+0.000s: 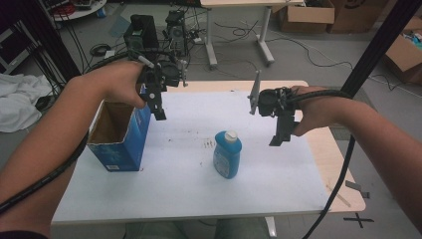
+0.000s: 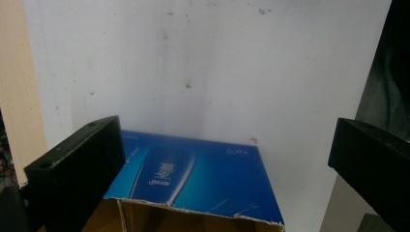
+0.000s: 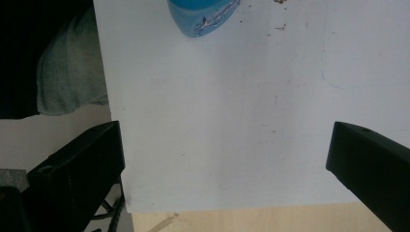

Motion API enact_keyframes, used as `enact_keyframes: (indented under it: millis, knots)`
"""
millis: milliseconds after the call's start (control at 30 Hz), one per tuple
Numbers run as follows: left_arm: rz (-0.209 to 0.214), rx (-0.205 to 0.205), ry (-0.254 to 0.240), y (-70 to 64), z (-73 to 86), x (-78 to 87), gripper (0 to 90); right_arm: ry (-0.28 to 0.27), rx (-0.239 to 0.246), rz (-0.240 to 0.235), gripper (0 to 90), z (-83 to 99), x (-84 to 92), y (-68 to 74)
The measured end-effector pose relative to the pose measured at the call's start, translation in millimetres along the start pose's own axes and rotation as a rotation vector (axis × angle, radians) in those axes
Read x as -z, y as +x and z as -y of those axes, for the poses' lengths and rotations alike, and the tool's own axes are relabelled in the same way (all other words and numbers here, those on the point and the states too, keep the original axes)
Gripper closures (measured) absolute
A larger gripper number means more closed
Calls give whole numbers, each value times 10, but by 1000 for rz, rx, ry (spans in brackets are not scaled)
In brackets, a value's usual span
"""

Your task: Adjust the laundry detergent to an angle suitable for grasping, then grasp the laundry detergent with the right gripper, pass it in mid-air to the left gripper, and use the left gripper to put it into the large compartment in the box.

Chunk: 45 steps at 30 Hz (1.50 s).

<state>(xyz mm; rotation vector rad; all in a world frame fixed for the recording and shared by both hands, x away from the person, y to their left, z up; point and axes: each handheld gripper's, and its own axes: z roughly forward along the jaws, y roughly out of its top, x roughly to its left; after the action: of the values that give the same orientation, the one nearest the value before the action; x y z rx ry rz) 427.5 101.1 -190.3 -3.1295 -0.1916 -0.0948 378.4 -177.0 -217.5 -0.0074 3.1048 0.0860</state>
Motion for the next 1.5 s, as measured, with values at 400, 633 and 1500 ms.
enact_keyframes:
  millis: [400,633,1500]
  knots:
    - [4,4,-10,-19,10,-4,1,9,0,0,0,-4,-1,24]
    - [7,2,8,-26,6,-30,1,2,9,-3,0,-16,-1,21]
    - [-12,-24,-2,-40,-58,31,1,12,-5,8,0,31,19,72]
